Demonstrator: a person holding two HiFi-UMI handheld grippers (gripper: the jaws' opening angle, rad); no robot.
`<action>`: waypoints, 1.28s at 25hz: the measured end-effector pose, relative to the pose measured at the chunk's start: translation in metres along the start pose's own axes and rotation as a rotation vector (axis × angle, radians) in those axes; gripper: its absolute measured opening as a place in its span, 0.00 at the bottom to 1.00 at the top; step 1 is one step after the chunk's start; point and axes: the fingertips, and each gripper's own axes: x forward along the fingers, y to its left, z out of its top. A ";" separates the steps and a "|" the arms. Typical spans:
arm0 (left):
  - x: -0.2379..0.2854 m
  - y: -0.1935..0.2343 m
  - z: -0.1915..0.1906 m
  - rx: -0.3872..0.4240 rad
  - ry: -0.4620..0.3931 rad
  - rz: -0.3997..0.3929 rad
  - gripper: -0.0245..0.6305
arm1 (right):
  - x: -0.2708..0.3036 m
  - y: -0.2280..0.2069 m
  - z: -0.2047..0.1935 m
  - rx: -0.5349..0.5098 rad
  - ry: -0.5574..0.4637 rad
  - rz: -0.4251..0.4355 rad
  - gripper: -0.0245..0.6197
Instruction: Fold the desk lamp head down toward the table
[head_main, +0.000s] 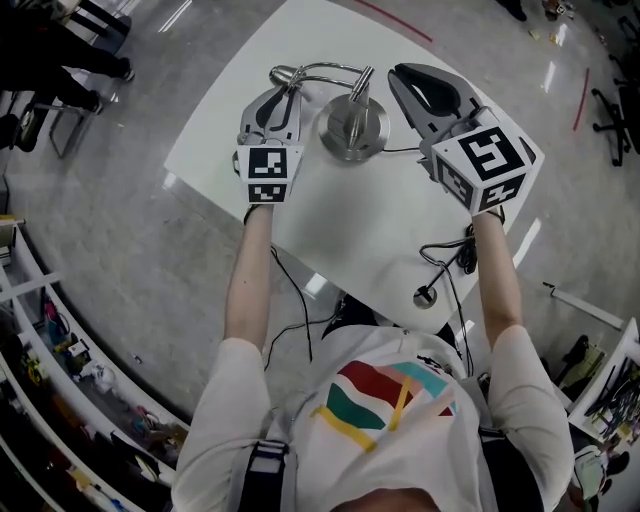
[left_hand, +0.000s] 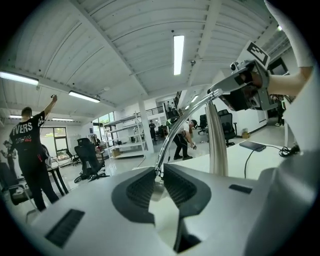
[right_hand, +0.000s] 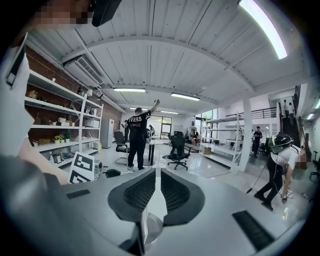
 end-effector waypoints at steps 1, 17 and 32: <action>0.001 -0.003 -0.001 0.008 0.003 -0.006 0.17 | 0.000 0.000 -0.004 -0.008 0.010 0.002 0.10; 0.004 -0.029 -0.012 0.086 0.052 -0.049 0.17 | 0.011 0.042 -0.068 -0.176 0.180 0.127 0.10; -0.012 -0.024 0.000 -0.031 0.016 0.028 0.17 | -0.006 0.053 -0.065 -0.052 0.145 0.084 0.10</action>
